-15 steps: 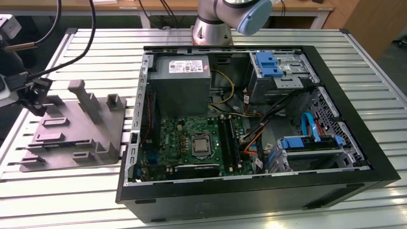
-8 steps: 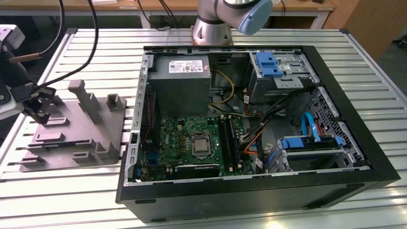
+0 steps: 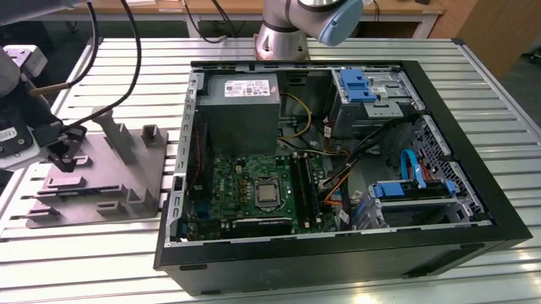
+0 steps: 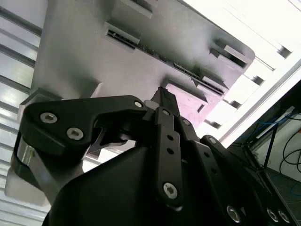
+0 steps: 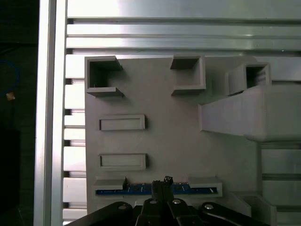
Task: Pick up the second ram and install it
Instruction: 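Reach for the second ram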
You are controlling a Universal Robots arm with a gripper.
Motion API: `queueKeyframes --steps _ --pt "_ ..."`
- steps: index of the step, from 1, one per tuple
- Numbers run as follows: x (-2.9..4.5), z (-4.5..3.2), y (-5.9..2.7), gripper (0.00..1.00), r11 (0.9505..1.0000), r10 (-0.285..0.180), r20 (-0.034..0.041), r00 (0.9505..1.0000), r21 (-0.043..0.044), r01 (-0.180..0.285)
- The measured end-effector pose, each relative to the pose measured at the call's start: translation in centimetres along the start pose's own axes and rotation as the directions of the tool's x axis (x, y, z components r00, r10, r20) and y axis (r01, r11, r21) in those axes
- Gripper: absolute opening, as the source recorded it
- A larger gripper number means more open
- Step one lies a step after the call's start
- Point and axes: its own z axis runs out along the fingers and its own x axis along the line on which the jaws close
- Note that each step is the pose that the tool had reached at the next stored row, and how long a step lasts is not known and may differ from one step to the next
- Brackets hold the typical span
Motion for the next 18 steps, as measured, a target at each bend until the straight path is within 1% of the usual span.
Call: queueKeyframes --steps 5,11,18 --pt "-0.22 0.89 -1.05 0.11 1.0 -0.002 -0.0002 1.0 -0.0002 0.002" --pt "-0.51 1.92 -1.36 0.11 1.0 -0.006 -0.0025 1.0 0.0 0.006" --pt "-0.52 1.99 -1.37 0.11 1.0 -0.007 -0.0027 1.0 0.0 0.007"
